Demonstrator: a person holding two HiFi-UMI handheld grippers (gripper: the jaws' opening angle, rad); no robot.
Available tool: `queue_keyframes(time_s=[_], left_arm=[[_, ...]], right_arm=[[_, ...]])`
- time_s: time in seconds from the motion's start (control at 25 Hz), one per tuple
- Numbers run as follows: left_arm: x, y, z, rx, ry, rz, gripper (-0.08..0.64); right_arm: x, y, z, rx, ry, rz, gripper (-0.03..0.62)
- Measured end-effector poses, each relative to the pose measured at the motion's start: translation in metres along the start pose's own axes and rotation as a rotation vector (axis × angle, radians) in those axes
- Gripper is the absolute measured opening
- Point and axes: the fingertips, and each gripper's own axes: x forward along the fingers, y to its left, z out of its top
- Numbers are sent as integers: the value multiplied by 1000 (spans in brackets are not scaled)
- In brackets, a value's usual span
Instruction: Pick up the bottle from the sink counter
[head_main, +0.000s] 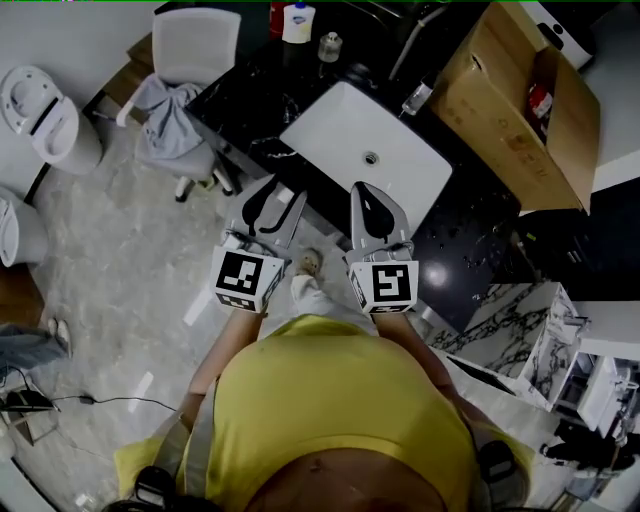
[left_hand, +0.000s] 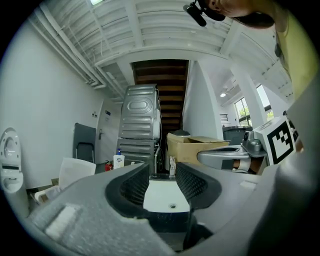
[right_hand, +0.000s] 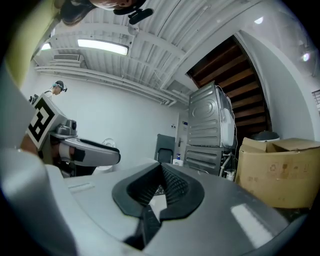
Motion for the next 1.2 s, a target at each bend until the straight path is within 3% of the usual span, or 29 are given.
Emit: queue_keyframes(time_s=[0.44,0.96,1.2], left_arm=[[111,65,10,29,-31,-16,173],[169,90,15,44,-42,-30,173],[206,108,15,35,-25,-83,173]], right_arm=[[116,-56,-20,12,20,14,2],[148,-84,-34,49,21,-10,2],[176,-94,-37,81,28,-51,2]])
